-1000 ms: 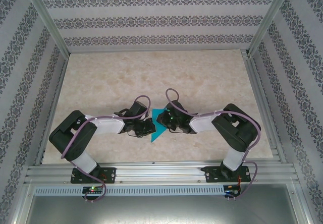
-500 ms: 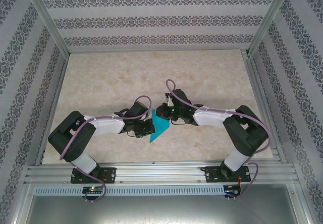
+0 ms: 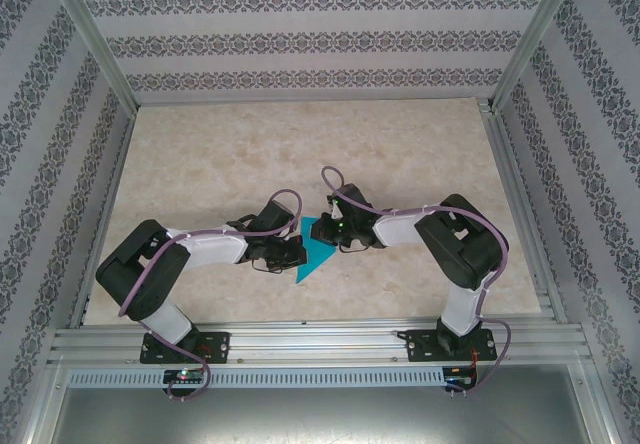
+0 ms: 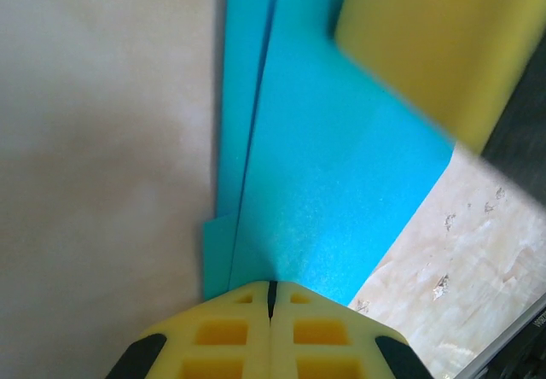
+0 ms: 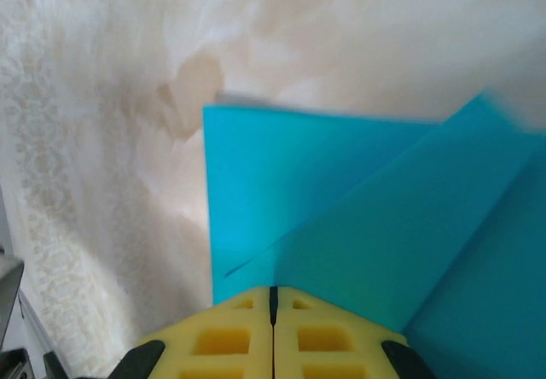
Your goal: Fold a paper plane with a square sheet of paper (pick it up from the middle)
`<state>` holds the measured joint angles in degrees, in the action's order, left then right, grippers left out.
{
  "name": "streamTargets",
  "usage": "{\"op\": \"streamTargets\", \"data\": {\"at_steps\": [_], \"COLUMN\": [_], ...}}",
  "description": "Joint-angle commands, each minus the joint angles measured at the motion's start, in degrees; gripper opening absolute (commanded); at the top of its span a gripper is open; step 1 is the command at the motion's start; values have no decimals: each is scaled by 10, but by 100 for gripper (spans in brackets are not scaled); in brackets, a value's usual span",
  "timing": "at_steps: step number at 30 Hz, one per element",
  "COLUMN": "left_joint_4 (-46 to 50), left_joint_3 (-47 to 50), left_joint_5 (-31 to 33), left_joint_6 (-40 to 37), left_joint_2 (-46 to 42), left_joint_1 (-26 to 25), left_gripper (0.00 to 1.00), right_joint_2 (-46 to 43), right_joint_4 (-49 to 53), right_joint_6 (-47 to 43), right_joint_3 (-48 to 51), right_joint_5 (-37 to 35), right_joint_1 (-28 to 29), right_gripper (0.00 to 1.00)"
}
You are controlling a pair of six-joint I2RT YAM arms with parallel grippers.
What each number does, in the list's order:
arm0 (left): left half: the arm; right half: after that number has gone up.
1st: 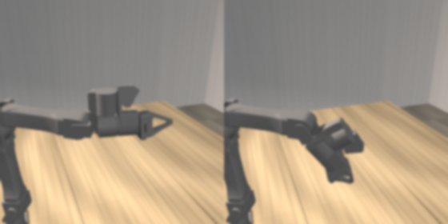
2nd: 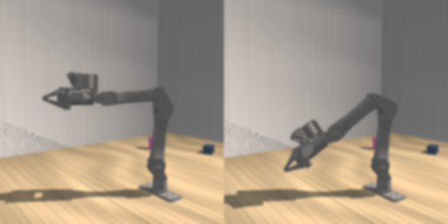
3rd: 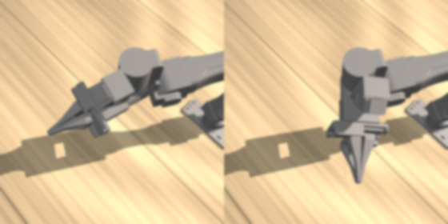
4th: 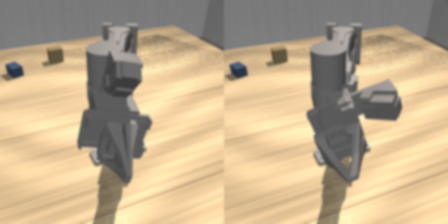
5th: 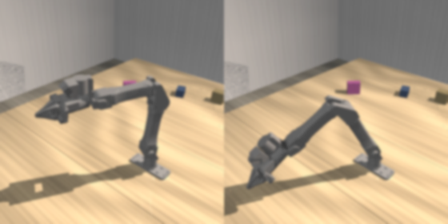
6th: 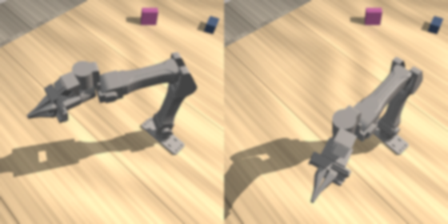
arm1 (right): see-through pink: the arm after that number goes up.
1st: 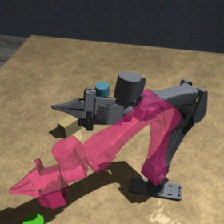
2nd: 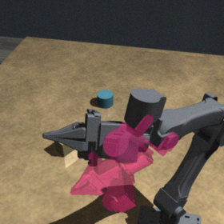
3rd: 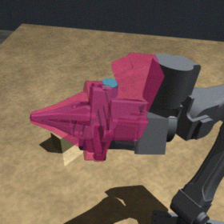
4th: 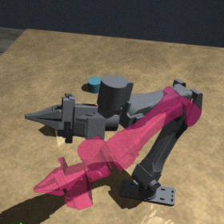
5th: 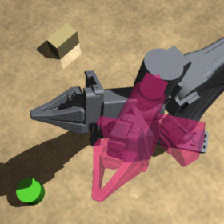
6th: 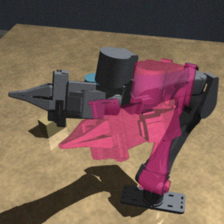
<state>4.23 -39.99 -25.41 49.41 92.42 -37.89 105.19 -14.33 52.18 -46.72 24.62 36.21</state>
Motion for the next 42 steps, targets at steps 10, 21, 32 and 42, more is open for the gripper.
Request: {"op": "streamTargets", "data": {"at_steps": [10, 21, 32, 42], "left_joint_4": [136, 155, 153, 155], "left_joint_3": [53, 37, 30, 38], "left_joint_5": [72, 76, 76, 77], "left_joint_6": [-36, -65, -66, -70], "left_joint_2": [41, 33, 33, 32], "left_joint_1": [-6, -6, -6, -6], "left_gripper": [3, 3, 4, 4], "right_joint_2": [33, -77, -35, 6], "right_joint_4": [44, 91, -19, -10], "right_joint_6": [-58, -80, -4, -32], "right_joint_3": [-47, -55, 17, 37], "right_joint_5": [6, 26, 4, -49], "right_joint_1": [-120, -102, 16, -41], "right_gripper": [9, 10, 7, 7]}}
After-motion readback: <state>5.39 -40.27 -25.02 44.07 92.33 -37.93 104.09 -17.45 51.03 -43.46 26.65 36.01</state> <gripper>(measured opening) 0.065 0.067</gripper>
